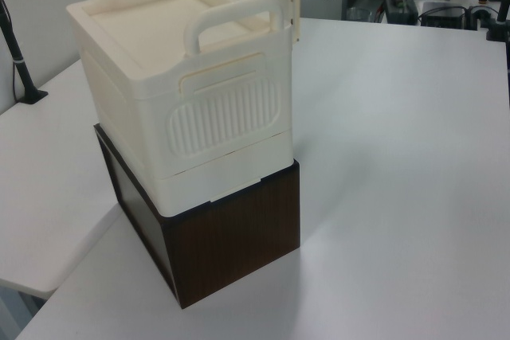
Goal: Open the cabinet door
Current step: 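Release the door and lift the gripper away from it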
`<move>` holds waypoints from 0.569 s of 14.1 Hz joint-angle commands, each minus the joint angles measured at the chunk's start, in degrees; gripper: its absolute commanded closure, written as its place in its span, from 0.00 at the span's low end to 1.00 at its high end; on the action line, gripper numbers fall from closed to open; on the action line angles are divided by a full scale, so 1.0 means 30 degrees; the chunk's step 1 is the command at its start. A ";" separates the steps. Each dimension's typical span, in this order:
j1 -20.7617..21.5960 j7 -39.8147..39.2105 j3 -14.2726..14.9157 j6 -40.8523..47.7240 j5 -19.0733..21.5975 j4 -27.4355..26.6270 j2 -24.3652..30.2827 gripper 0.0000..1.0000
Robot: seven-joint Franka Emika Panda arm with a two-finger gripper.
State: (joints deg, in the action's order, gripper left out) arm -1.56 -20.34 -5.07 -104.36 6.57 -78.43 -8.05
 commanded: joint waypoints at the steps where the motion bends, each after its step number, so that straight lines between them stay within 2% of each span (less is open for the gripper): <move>1: -0.0242 0.1555 0.0136 0.1263 -0.1156 -0.0751 0.0251 0.00; 8: -0.0067 0.5513 0.0546 0.5367 -0.3973 -0.0810 0.0659 0.00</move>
State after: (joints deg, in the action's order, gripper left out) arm -2.88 -8.22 -4.57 -92.38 -2.78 -79.44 -8.15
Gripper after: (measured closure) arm 0.000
